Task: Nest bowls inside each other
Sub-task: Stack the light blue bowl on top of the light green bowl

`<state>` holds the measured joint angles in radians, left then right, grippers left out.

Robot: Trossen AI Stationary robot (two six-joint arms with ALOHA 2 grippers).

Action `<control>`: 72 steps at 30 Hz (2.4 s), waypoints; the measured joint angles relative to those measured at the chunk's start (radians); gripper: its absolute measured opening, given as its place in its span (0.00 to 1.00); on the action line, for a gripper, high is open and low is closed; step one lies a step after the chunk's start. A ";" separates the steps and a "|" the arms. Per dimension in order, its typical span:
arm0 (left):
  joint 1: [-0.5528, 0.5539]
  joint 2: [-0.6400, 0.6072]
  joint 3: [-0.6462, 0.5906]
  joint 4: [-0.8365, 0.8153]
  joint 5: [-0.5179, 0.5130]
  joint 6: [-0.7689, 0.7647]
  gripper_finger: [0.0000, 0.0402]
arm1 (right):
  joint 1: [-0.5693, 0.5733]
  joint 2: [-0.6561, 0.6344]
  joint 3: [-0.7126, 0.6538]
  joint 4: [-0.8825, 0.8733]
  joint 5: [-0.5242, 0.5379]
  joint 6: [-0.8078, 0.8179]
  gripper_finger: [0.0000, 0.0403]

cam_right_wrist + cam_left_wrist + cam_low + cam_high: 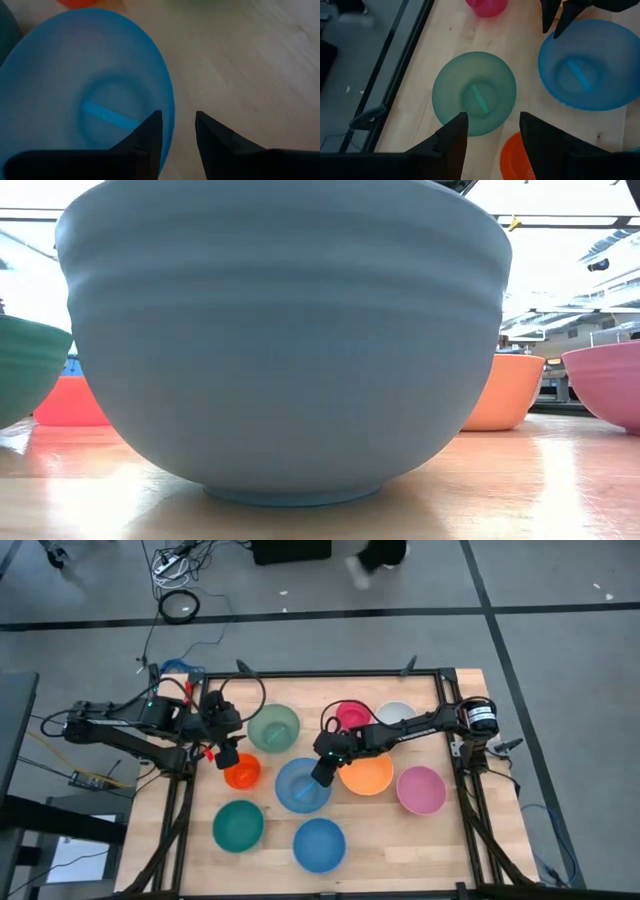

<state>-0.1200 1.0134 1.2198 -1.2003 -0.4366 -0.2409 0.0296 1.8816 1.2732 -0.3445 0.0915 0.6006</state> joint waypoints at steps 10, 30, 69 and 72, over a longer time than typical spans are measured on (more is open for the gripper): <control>0.000 0.000 0.000 0.000 -0.001 -0.003 0.47 | -0.002 0.000 0.000 0.006 -0.008 -0.018 0.01; 0.000 0.000 -0.001 0.038 -0.052 -0.002 0.47 | -0.127 -0.116 0.011 0.296 -0.097 -0.127 0.00; 0.000 -0.024 0.185 0.184 -0.041 0.020 0.47 | -0.358 0.344 0.638 -0.237 -0.076 -0.340 0.00; 0.000 -0.024 0.185 0.184 -0.041 0.020 0.47 | -0.362 0.344 0.638 -0.305 -0.096 -0.340 0.00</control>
<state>-0.1200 0.9890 1.4044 -1.0163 -0.4778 -0.2211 -0.3321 2.2257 1.9114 -0.6499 -0.0047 0.2603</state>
